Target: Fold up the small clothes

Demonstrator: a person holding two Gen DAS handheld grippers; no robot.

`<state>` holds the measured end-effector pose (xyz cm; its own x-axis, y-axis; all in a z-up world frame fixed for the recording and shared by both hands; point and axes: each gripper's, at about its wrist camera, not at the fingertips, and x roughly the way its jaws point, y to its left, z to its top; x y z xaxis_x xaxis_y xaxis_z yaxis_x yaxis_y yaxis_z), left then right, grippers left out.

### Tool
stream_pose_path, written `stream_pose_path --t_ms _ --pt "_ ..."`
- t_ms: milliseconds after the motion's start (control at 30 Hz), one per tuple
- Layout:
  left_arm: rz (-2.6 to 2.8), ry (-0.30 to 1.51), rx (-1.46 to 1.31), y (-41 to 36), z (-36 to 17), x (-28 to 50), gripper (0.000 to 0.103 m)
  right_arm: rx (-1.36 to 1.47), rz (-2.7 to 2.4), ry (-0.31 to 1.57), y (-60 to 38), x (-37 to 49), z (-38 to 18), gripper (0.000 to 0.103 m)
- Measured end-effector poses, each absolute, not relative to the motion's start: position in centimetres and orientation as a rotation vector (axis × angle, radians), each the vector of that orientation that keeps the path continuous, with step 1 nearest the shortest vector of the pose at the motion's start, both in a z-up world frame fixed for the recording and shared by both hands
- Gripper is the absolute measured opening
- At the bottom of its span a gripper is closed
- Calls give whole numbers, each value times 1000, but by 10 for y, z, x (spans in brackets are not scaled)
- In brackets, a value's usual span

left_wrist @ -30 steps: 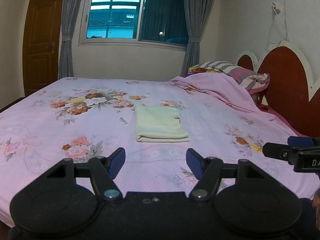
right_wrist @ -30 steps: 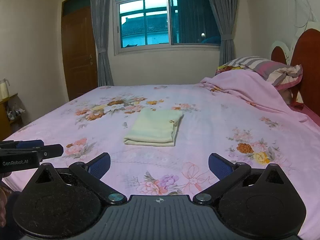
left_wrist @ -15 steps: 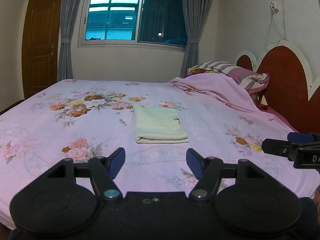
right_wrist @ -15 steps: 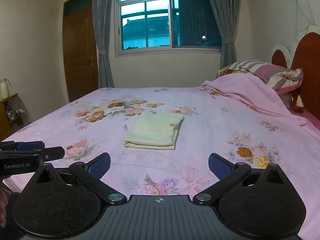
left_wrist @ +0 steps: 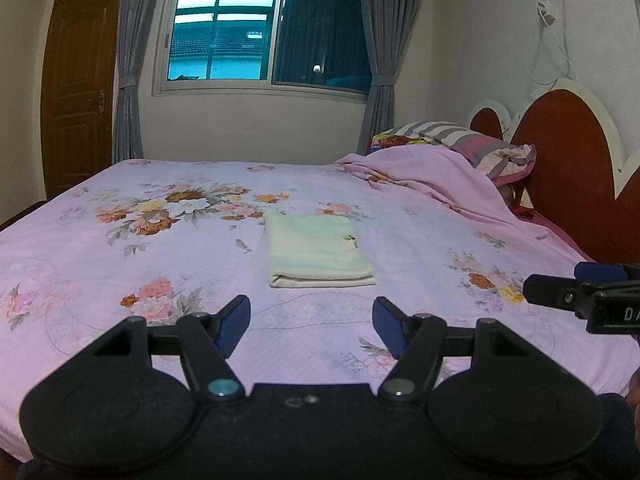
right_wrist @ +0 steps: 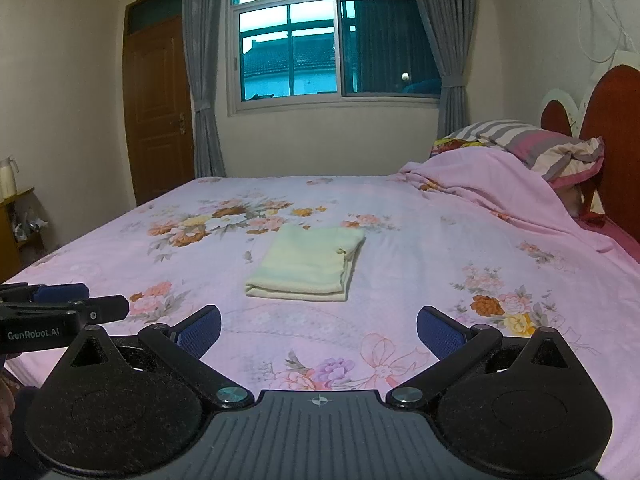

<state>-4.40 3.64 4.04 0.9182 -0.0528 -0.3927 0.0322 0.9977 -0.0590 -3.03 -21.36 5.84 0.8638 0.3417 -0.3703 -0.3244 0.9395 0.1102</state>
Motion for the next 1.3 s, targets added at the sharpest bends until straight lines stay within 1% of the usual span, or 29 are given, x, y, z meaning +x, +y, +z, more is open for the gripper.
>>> stream_pose_path --t_ms 1300 --pt "-72 395 -29 41 40 -41 67 49 355 401 -205 -36 57 103"
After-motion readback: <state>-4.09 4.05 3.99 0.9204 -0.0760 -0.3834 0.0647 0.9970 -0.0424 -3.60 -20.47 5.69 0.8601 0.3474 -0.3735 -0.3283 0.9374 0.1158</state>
